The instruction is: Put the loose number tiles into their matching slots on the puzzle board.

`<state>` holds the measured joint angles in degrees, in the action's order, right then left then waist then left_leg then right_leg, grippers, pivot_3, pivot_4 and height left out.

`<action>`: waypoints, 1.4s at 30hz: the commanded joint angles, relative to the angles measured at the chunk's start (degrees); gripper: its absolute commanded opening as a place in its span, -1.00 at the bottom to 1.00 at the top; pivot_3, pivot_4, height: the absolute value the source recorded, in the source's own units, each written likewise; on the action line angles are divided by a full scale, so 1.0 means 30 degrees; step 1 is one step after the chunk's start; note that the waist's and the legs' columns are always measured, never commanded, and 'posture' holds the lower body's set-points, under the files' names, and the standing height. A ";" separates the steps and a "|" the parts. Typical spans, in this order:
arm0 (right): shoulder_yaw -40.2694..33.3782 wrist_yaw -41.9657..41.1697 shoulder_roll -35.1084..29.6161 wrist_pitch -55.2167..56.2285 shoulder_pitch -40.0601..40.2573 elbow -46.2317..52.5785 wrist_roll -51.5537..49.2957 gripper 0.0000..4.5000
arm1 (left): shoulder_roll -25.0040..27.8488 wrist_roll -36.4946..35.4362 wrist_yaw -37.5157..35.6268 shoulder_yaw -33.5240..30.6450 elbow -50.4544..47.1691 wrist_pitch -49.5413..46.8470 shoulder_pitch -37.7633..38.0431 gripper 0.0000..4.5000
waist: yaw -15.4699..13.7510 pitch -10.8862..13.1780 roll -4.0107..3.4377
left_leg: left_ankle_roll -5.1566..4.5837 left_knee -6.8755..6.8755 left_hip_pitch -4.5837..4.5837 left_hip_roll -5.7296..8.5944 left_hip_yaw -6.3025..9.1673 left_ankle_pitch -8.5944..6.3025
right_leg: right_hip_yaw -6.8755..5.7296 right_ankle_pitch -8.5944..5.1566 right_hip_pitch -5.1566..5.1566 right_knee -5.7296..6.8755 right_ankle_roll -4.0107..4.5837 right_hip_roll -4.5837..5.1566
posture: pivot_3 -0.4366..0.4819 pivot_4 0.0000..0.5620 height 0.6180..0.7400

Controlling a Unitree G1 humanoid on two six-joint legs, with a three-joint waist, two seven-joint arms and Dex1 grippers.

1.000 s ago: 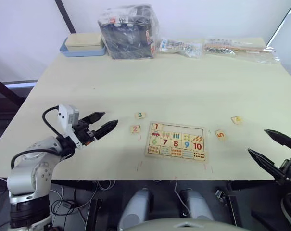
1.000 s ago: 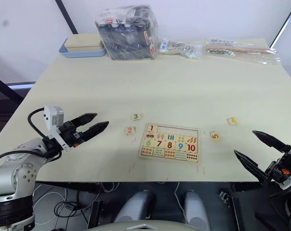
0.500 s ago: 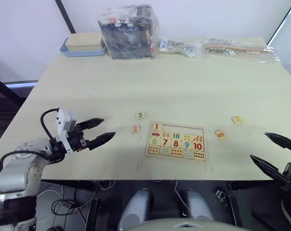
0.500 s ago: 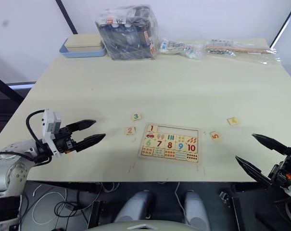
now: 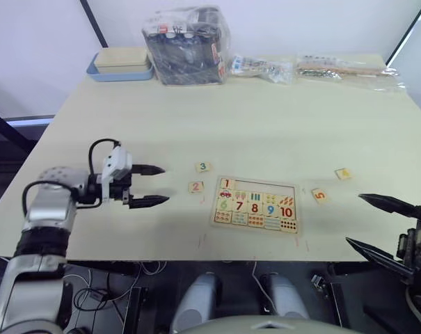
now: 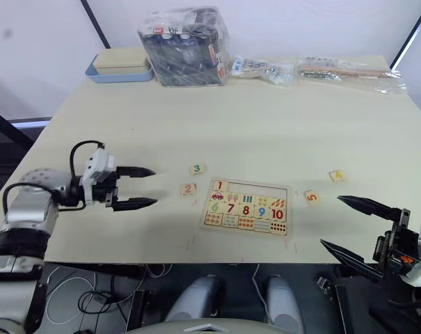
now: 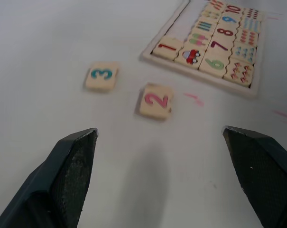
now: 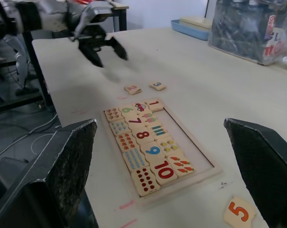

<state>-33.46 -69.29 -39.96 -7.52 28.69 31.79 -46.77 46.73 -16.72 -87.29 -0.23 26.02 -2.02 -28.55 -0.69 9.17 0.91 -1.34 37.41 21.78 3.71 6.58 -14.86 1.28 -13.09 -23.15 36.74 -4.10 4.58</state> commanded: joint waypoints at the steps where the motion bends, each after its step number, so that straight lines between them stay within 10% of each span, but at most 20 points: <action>1: -0.0002 -0.0261 -0.0268 0.0088 -0.0155 0.0374 0.0039 1.00 | -0.0058 0.0994 -0.0349 0.0941 0.0366 0.0590 -0.0969 0.98 | 0.0108 0.0000 0.0000 | -0.0001 -0.0001 -0.0003 -0.0001 -0.0006 0.0000 | 0.0007 0.0000 -0.0001 0.0002 -0.0001 -0.0004 | -0.05 -0.47 1.00; 13: 0.0531 -0.0201 -0.0290 0.0112 -0.0692 0.0306 0.0466 1.00 | -0.1361 0.3726 0.1266 0.3792 -0.1305 -0.1206 -0.3103 0.98 | 0.0036 0.0003 0.0007 | -0.0003 0.0008 0.0000 0.0001 0.0004 0.0001 | -0.0004 0.0000 0.0000 0.0015 -0.0005 -0.0014 | -0.05 -0.47 1.00; 18: 0.0658 -0.0159 -0.0215 0.0181 -0.0732 0.0319 0.0627 1.00 | -0.1461 0.4279 0.1827 0.4262 -0.1887 -0.1662 -0.2923 0.37 | 0.0024 0.0003 0.0008 | -0.0003 0.0011 0.0000 0.0000 0.0006 0.0002 | -0.0002 -0.0001 0.0000 0.0019 -0.0007 -0.0019 | -0.05 -0.47 1.00; 42: 0.0917 0.0008 0.0007 0.0317 -0.0833 0.0333 0.1004 1.00 | -0.0835 0.5233 0.2454 0.4789 -0.3674 -0.3303 -0.2138 0.37 | 0.0016 0.0004 0.0007 | -0.0003 0.0012 -0.0001 0.0000 0.0012 0.0002 | -0.0004 -0.0001 0.0000 0.0021 -0.0006 -0.0021 | -0.05 -0.47 1.00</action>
<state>-30.14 -69.40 -40.17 -7.30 26.11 31.66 -43.20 43.36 -1.16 -79.81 14.10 16.23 -12.16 -35.04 -0.64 9.18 0.94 -1.34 37.45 21.78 3.71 6.61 -14.86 1.27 -13.09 -23.15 36.80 -4.12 4.52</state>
